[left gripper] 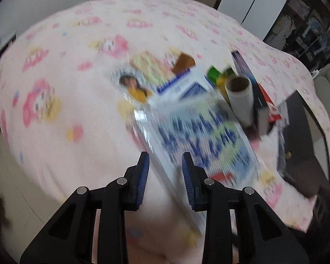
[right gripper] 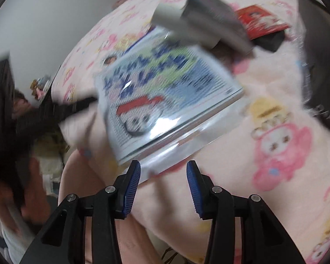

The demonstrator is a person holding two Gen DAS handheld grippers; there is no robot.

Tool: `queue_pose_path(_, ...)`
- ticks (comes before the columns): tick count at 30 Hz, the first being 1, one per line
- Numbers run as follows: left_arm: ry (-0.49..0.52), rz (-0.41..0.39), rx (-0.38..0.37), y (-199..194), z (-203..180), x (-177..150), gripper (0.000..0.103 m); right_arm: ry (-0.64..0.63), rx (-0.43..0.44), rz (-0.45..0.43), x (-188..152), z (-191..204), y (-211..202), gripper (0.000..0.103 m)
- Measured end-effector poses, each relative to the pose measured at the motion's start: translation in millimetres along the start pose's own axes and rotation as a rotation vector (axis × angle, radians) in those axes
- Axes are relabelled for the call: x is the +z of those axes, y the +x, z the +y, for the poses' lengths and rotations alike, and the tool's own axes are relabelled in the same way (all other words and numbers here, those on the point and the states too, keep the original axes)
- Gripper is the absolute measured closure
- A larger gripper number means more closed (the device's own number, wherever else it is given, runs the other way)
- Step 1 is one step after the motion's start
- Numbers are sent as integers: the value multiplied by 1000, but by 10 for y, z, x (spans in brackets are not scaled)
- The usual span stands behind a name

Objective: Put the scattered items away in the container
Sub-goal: 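Grasp the bead-art kit edge with the left gripper and lift it, then carry the bead-art kit with the left gripper toward the black shoebox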

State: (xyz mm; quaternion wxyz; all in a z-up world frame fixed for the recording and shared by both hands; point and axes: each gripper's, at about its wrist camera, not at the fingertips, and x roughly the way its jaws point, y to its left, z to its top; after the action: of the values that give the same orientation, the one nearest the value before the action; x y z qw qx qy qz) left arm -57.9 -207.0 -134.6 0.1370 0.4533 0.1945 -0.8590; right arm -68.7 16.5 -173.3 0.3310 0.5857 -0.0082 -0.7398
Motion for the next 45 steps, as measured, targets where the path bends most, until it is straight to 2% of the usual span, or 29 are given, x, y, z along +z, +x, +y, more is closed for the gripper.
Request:
queue_pose_path(4,49,13,13,317,-20,340,65,31,-7,28,-27,40,186,63)
queue_pose_path(7,58,62,38,543,-24,399,65,55,-3,16,9,38,249,63)
queue_pose_path(13,102,85,37,517,8,311,65,85,1,2,61,28,319,63)
queue_pose_path(17,77,96,-18,604,115,466,65,105,20,-8,74,17,333,63)
queue_pose_path(20,112,137,-20,636,34,487,62,101,19,4,79,69,384,63)
queue_pose_path(25,157,172,-15,517,-128,121,61,127,22,-29,108,79,360,63)
queue_pose_path(30,129,232,-111,340,-296,-313,62,181,-51,-72,142,-129,209,63)
queue_pose_path(32,141,265,-152,295,-428,-498,62,215,-95,-95,192,-297,55,63)
queue_pose_path(36,170,383,-278,301,-766,-917,62,269,-210,-155,249,-537,-239,61)
queue_pose_path(38,209,409,-309,284,-916,-1063,62,288,-256,-175,187,-728,-427,61)
queue_pose_path(40,214,403,-304,275,-941,-1072,62,312,-249,-182,62,-898,-581,60)
queue_pose_path(43,141,399,-310,350,-824,-911,62,330,-247,-172,-138,-986,-690,59)
queue_pose_path(45,118,372,-261,409,-754,-801,62,327,-220,-133,-331,-1078,-762,56)
